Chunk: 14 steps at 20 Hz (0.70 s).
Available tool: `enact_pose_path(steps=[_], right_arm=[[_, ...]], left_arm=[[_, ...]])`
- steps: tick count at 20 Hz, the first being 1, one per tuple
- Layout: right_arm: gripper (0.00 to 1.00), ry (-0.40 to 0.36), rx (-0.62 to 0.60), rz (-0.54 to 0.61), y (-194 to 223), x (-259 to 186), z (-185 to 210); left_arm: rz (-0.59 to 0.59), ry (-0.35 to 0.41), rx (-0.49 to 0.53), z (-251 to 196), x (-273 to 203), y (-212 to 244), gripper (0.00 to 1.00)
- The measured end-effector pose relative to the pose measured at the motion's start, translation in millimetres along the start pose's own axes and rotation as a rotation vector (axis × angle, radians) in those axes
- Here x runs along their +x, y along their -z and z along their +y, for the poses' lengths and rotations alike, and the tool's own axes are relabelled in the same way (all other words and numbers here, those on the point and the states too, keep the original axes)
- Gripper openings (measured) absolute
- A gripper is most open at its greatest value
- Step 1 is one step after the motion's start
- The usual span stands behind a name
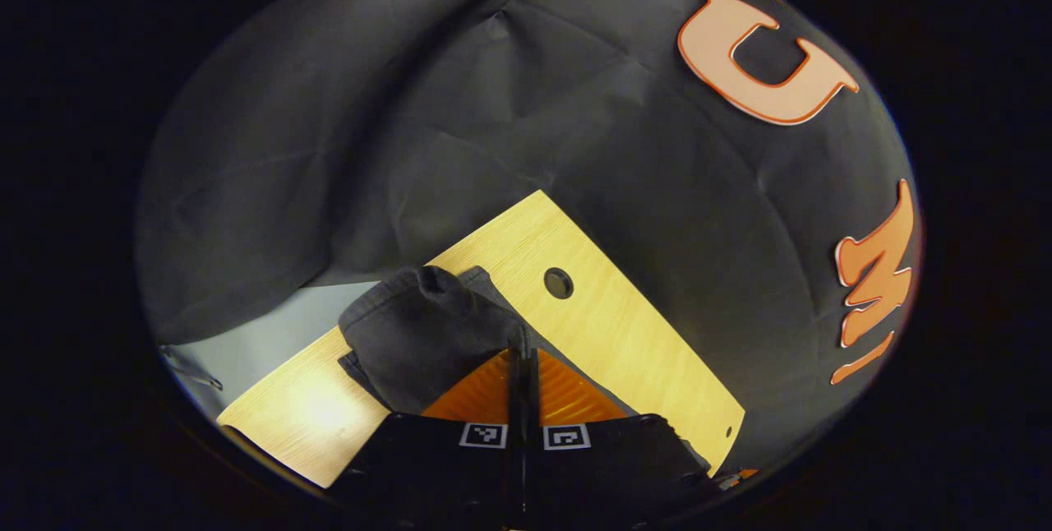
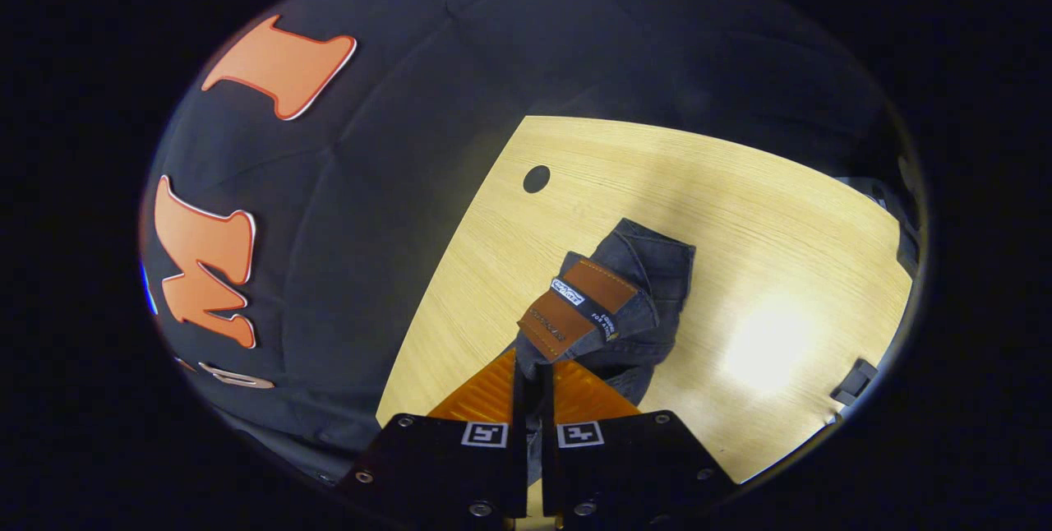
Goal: Grasp the waist and the cuffs of the jeans and fold them to make the two legs overlap; first hold the waist and fold one-third of the jeans toward the cuffs, then hold the cuffs and fold the remaining one-third in the same direction to finish folding.
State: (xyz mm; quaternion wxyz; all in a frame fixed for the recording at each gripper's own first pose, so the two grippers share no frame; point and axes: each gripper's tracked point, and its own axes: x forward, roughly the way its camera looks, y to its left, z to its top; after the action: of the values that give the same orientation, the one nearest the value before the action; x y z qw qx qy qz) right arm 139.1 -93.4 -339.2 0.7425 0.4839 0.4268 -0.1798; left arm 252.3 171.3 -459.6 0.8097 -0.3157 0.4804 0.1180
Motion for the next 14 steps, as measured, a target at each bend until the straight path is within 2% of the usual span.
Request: enact_pose_path(steps=[8,9,10,12,13,14], right_arm=[[0.07,0.055,0.030,0.074,-21,66,-9],[0.13,0.058,0.034,0.084,-20,71,-11],[0.07,0.072,0.034,0.085,-21,75,-17],[0.07,0.076,0.052,0.099,-22,87,-15],[0.13,0.081,0.057,0.096,-23,91,-16],[0.07,0.101,0.075,0.099,-23,96,-18]], left_arm=[[0.064,-0.161,-0.028,33,66,-4,0.02],[0.086,-0.160,-0.040,31,74,1,0.02],[0.088,-0.163,-0.045,30,77,2,0.02],[0.080,-0.165,-0.002,32,84,-2,0.02],[0.084,-0.164,-0.004,32,87,-4,0.02],[0.094,-0.156,-0.007,29,90,-4,0.02]])
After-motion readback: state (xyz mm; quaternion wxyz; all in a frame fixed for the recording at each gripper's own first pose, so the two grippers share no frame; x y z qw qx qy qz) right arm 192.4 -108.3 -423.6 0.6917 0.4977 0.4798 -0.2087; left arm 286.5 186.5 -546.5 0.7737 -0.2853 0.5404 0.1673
